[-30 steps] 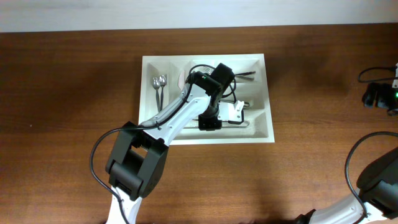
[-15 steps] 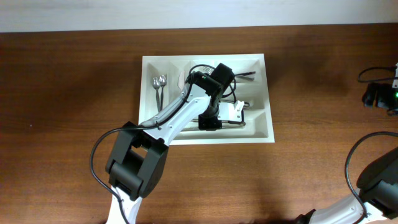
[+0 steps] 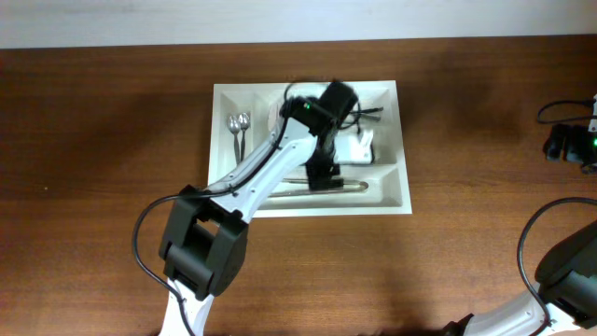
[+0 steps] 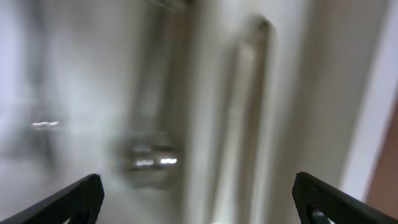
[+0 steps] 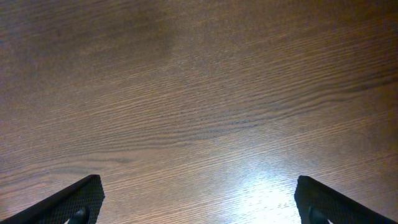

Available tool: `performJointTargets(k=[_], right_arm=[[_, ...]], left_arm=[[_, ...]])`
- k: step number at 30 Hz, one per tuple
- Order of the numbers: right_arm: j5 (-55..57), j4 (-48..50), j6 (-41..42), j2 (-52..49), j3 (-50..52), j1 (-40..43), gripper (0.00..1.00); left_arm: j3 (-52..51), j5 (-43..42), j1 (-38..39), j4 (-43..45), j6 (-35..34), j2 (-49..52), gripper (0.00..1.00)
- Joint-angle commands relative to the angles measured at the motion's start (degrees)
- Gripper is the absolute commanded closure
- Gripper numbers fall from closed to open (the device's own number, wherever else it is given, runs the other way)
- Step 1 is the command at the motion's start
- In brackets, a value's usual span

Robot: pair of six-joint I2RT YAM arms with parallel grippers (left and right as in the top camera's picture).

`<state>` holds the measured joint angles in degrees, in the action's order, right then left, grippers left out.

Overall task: Pack container
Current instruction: 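Release the tongs and raise the left gripper away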

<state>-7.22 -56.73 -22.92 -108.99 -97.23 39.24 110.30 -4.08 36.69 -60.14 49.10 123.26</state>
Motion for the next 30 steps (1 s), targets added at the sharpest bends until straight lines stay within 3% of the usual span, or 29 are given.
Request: performJointTargets(k=[1,4,8,15,30], right_arm=[[-0.74,0.04,0.02,-0.48,0.28,0.11,0.02],[-0.74,0.04,0.02,-0.48,0.28,0.11,0.02],[-0.74,0.04,0.02,-0.48,0.28,0.11,0.01],[-0.74,0.04,0.02,-0.48,0.28,0.11,0.01],[-0.74,0.04,0.02,-0.48,0.28,0.11,0.01]], left_arm=[[7.72,2.99,0.28,0.31,-5.46,-0.39,0.01],[13.03,5.62,0.28,0.31,-6.93,-0.39,0.01],[18.03,15.06,0.22,0.31,-7.54,-0.39,0.01],[19.34,25.73,-3.8,0.28,-10.88,-0.39,0.01],[19.34,26.8,-26.43,-0.81,-32.13,-0.5,0.01]])
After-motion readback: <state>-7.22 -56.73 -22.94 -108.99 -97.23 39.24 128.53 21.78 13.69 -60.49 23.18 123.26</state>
